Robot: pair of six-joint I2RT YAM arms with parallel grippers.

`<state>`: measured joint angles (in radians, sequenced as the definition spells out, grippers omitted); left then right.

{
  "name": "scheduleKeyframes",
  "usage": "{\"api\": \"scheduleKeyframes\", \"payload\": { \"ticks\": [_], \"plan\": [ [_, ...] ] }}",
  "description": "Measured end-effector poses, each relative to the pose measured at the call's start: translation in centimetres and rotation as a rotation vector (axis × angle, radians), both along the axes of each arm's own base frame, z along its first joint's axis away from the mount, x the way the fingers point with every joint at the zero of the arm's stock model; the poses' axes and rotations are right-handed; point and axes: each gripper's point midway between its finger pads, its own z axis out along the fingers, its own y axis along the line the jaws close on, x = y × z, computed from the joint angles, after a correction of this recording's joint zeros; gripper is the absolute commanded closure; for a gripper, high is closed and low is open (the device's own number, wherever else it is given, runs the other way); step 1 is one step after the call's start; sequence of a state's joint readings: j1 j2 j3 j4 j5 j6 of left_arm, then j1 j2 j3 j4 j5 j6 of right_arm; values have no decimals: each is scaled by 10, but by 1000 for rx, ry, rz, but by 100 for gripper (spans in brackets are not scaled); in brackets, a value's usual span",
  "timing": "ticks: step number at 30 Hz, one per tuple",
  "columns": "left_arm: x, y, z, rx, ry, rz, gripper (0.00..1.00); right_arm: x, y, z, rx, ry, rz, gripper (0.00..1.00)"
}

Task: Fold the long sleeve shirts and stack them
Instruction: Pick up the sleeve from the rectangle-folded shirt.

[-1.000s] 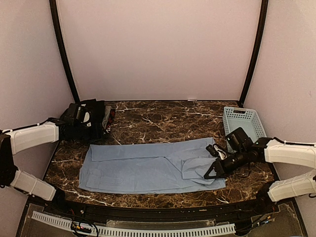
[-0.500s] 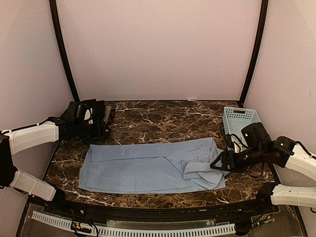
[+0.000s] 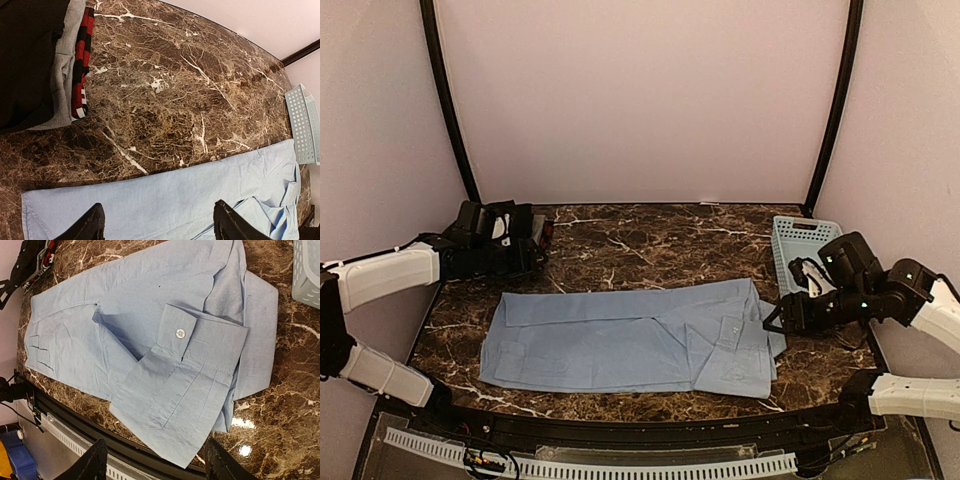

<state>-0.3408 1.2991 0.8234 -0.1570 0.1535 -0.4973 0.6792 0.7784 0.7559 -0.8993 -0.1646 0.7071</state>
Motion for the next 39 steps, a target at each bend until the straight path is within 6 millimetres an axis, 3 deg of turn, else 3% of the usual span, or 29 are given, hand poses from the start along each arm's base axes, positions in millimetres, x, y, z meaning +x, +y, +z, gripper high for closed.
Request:
{"api": "scheduleKeyframes", "payload": {
  "ticks": [6, 12, 22, 29, 39],
  "plan": [
    [-1, -4, -8, 6, 22, -13, 26, 10, 5, -5, -26, -9, 14, 33],
    [-1, -6, -10, 11, 24, -21, 26, 39, 15, -44, -146, 26, 48, 30],
    [-5, -14, -9, 7, 25, -47, 26, 81, 0, -87, -237, 59, 32, 36],
    [-4, -19, -15, 4, 41, -61, 25, 88, -7, -107, -258, 80, 21, 42],
    [-6, -24, -21, -2, 61, -81, 25, 91, -14, -110, -292, 71, -7, 46]
  ]
}}
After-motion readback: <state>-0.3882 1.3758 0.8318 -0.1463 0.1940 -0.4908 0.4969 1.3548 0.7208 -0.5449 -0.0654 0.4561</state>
